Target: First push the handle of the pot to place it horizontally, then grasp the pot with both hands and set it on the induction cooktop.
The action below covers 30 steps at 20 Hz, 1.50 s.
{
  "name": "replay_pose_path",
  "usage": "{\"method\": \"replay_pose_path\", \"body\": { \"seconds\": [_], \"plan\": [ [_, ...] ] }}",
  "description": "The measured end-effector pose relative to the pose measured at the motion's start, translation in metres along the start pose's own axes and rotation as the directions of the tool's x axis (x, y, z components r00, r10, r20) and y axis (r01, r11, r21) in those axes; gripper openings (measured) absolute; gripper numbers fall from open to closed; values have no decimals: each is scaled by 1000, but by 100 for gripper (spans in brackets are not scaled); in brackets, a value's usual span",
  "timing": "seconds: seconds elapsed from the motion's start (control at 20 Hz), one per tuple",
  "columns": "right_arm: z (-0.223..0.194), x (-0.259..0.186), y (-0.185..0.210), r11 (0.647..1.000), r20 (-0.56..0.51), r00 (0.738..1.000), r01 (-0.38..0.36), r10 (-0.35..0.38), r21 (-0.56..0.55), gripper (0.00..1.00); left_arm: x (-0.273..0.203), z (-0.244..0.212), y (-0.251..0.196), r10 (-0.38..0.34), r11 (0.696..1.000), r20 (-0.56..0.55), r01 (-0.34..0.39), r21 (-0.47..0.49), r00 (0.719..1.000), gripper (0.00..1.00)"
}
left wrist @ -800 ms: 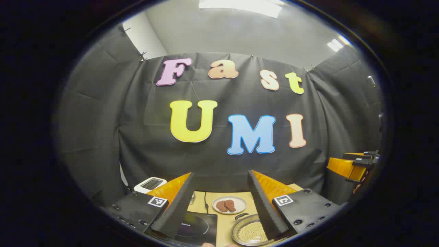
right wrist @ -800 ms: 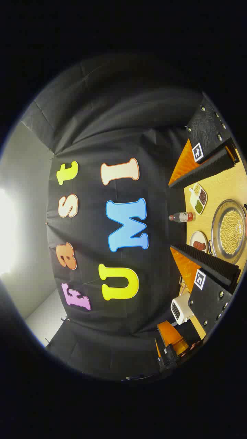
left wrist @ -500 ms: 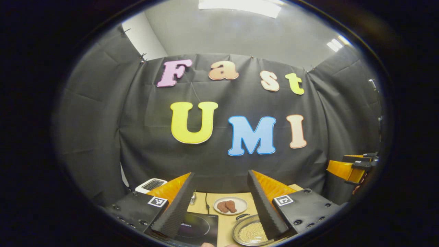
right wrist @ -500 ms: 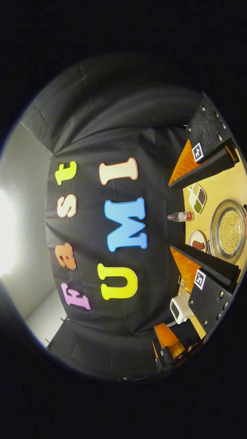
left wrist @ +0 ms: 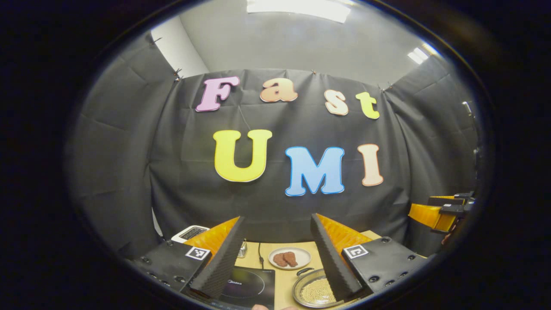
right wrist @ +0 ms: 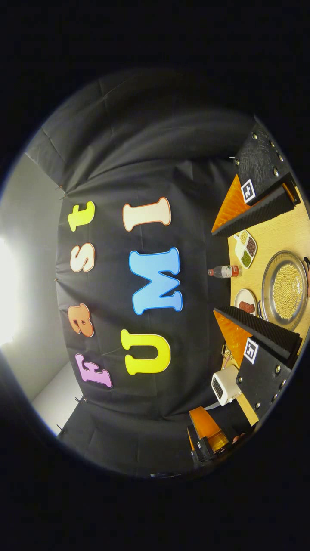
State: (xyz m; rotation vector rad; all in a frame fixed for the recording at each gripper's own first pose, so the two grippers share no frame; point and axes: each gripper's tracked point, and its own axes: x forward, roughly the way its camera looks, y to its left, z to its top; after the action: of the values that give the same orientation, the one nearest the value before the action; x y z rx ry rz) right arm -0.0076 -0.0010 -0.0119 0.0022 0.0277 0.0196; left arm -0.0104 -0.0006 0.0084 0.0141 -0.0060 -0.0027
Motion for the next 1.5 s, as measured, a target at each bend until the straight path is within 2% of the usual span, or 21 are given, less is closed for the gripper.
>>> {"method": "replay_pose_path", "body": {
  "seconds": [0.3,0.45,0.55,0.75,0.8,0.9,1.0,1.05,1.1,1.15,1.2,1.25,1.35,1.4,1.45,1.5],
  "plan": [
    [-27,-2,9,999,-58,998,-34,34,-13,98,-6,-9,6,4,1000,-16,-3,6,1000,95],
    [-52,-5,21,997,-112,991,-78,78,6,98,-7,-17,9,6,1000,-35,-6,8,999,95],
    [-75,-7,27,994,-174,979,-107,109,20,98,-8,-22,10,13,1000,-45,-12,9,999,95],
    [-123,-14,37,987,-304,939,-159,160,29,98,-12,-31,16,21,1000,-67,-20,16,998,95],
    [-136,-16,40,985,-337,926,-171,172,34,97,-11,-34,16,23,1000,-75,-21,18,997,95],
    [-162,-21,42,981,-409,893,-189,189,42,88,-14,-38,19,30,999,-86,-28,21,996,95],
    [-191,-27,45,977,-485,850,-207,206,52,75,-15,-42,21,42,999,-93,-40,23,995,95],
    [-202,-30,45,977,-520,830,-207,204,54,57,-16,-45,22,47,999,-99,-45,25,994,95],
    [-214,-33,44,978,-550,811,-204,198,52,51,-17,-49,23,53,998,-108,-50,28,993,95],
    [-226,-37,43,978,-583,789,-202,195,54,33,-17,-52,24,59,998,-117,-56,31,991,97],
    [-240,-41,47,973,-616,757,-217,217,77,27,-20,-56,25,65,998,-124,-61,35,990,96],
    [-250,-46,50,969,-651,722,-229,233,93,29,-22,-58,27,72,997,-131,-67,39,989,96],
    [-271,-54,48,972,-704,673,-197,228,127,6,-26,-61,31,86,996,-143,-80,49,986,95],
    [-284,-59,51,966,-720,644,-196,258,171,7,-27,-63,33,94,995,-147,-87,55,985,95],
    [-301,-61,52,966,-740,621,-179,258,187,7,-31,-64,37,104,994,-151,-97,58,983,95],
    [-296,-69,50,964,-758,596,-172,267,204,1,-32,-66,39,113,993,-154,-105,59,982,95]
  ]
}}
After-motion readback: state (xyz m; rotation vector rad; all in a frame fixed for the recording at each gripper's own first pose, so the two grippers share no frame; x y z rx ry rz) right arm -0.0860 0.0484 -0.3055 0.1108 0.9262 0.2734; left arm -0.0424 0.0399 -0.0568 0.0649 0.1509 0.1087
